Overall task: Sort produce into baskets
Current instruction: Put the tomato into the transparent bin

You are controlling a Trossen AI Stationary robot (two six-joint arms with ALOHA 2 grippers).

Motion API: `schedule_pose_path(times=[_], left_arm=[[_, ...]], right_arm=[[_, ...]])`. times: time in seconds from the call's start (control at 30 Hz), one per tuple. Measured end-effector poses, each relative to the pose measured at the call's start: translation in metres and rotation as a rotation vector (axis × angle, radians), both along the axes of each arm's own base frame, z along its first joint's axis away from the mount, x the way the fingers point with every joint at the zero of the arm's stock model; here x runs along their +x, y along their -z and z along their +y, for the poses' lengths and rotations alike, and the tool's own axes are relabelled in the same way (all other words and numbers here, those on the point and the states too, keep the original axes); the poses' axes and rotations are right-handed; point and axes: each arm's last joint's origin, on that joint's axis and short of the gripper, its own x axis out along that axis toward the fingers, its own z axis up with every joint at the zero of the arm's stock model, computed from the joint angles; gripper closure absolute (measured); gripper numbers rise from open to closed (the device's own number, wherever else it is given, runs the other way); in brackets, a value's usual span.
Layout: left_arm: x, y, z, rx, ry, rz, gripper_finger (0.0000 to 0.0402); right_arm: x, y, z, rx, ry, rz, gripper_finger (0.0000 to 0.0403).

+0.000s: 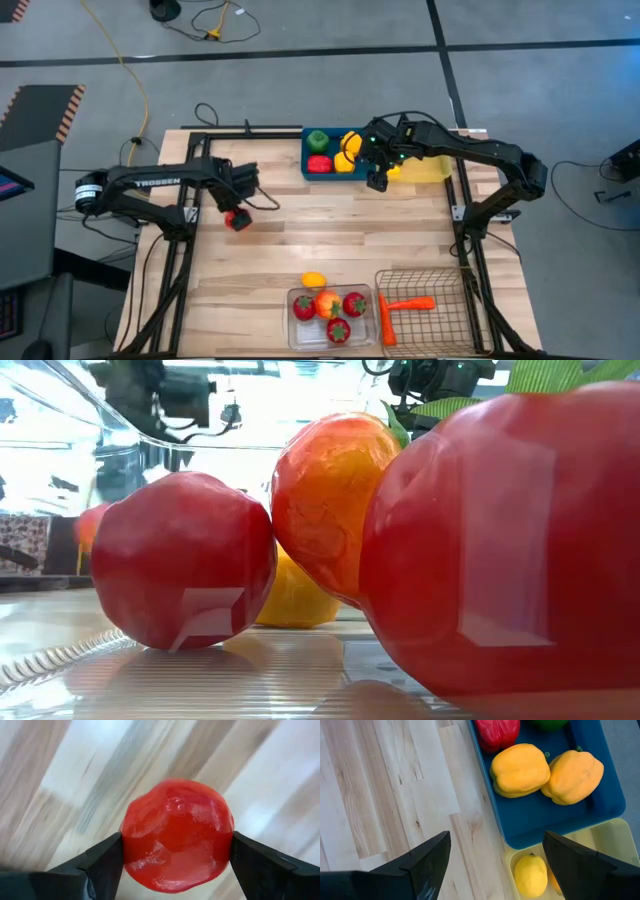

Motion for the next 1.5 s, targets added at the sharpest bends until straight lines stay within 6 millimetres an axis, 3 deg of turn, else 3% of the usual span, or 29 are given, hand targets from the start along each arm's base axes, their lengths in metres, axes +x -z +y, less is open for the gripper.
schedule_pose_path(times=[0.2, 0.33, 0.5, 0.73, 0.87, 1.13, 1.27, 1.5], left_arm=[[0.029, -0.032, -0.002, -0.009, -0.003, -0.282, 0.0100], [0.049, -0.048, -0.014, 0.008, 0.036, -0.461, 0.0100], [0.067, -0.060, -0.043, 0.002, 0.086, -0.636, 0.0100], [0.080, -0.070, -0.104, -0.062, 0.117, -0.799, 0.0100], [0.091, -0.064, -0.141, -0.129, 0.128, -0.840, 0.0100], [0.118, -0.025, -0.207, -0.320, 0.141, -0.842, 0.0100], [0.122, -0.011, -0.225, -0.381, 0.123, -0.820, 0.0100], [0.121, 0.002, -0.231, -0.390, 0.105, -0.745, 0.0091]], right_arm=[[0.000, 0.000, 0.000, 0.000, 0.000, 0.001, 0.0060], [0.000, 0.000, 0.000, 0.001, 0.000, 0.001, 0.0060], [0.000, 0.000, 0.000, 0.001, 0.001, 0.001, 0.0060], [0.000, 0.000, 0.000, 0.002, 0.003, 0.001, 0.0060], [0.000, 0.000, 0.000, 0.003, 0.003, 0.002, 0.0060], [0.000, 0.000, 0.000, 0.002, 0.003, 0.001, 0.0060], [0.000, 0.000, 0.000, 0.002, 0.002, 0.002, 0.0060], [0.000, 0.000, 0.000, 0.001, 0.001, 0.001, 0.0060]])
